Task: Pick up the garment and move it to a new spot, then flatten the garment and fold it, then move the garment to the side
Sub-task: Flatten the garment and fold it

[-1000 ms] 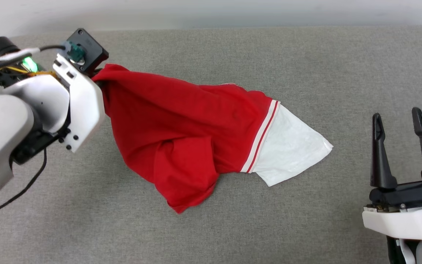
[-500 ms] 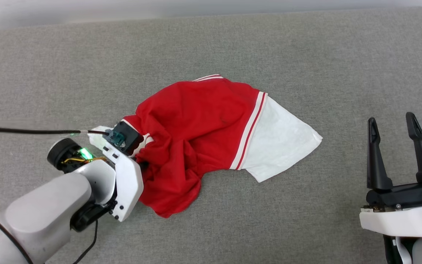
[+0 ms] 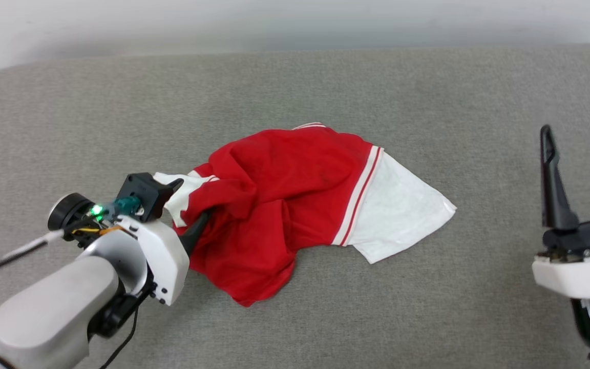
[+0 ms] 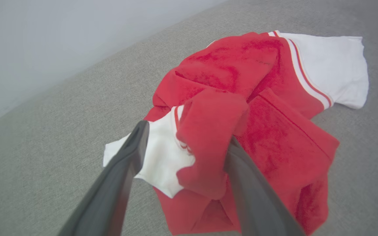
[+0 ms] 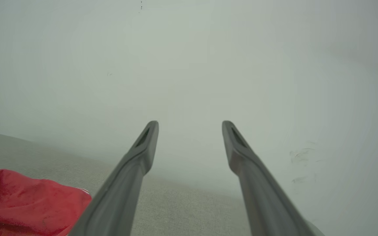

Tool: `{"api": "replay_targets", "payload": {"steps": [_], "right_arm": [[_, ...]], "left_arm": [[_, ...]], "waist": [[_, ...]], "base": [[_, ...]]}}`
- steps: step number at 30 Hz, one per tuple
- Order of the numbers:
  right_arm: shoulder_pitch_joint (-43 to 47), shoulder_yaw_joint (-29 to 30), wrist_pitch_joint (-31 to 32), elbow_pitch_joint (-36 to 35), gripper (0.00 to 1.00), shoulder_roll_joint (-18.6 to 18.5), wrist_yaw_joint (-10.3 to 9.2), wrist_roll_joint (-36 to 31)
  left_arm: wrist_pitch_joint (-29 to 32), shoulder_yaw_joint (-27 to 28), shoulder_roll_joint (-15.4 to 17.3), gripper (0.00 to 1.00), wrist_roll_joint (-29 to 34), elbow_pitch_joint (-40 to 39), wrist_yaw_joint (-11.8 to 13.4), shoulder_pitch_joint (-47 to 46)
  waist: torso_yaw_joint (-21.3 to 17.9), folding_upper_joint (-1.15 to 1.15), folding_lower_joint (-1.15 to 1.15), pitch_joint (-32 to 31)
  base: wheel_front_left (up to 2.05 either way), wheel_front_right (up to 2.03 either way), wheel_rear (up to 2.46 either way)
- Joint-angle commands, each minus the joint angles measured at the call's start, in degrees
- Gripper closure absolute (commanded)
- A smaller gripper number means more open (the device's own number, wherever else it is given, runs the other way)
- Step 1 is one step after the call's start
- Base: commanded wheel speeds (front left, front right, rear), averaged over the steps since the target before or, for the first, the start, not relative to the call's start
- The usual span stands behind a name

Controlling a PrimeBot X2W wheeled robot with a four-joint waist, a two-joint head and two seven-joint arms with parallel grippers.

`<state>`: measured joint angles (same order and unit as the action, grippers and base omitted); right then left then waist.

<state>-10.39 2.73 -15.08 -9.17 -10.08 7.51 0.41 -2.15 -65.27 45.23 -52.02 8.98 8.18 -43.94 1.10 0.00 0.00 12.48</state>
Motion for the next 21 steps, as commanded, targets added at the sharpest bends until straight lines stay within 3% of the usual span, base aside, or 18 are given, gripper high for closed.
{"api": "replay_targets", "payload": {"steps": [1,8,14,15,18,21], "right_arm": [[-1.61,-0.21,-0.12,0.53,0.00,-1.25,-0.04,-0.23],[-8.91,-6.43,1.64,8.43,0.00,-9.61,-0.04,1.24],[-18.16,-19.41,17.49,14.88,0.00,-18.97,-0.04,10.03],[-18.16,-19.41,17.49,14.88,0.00,-18.97,-0.04,10.03],[-22.95,-26.68,27.39,16.15,0.00,-24.31,-0.04,16.75],[-26.81,-33.70,36.99,16.93,0.00,-28.69,-0.04,24.45]], "left_arm": [[-1.35,0.43,0.49,0.00,0.57,-1.47,1.42,1.36],[-10.20,4.33,0.68,0.00,1.46,-8.55,11.74,7.23],[-13.08,13.06,-2.50,0.00,5.89,-12.56,21.44,13.66],[-13.08,13.06,-2.50,0.00,5.89,-12.56,21.44,13.66],[-13.07,19.69,-5.17,0.00,10.92,-15.19,24.49,18.49],[-13.04,26.23,-8.67,0.00,16.03,-17.30,25.50,22.86]], "waist": [[1.00,0.00,0.00,-0.93],[2.81,0.00,0.00,-1.94],[3.78,0.00,0.00,-1.10],[3.78,0.00,0.00,-1.10],[4.30,0.00,0.00,-0.05],[4.85,0.00,0.00,1.23]], "base": [[0.00,0.00,0.00],[0.00,0.00,0.00],[0.00,0.00,0.00],[0.00,0.00,0.00],[0.00,0.00,0.00],[0.00,0.00,0.00]]}}
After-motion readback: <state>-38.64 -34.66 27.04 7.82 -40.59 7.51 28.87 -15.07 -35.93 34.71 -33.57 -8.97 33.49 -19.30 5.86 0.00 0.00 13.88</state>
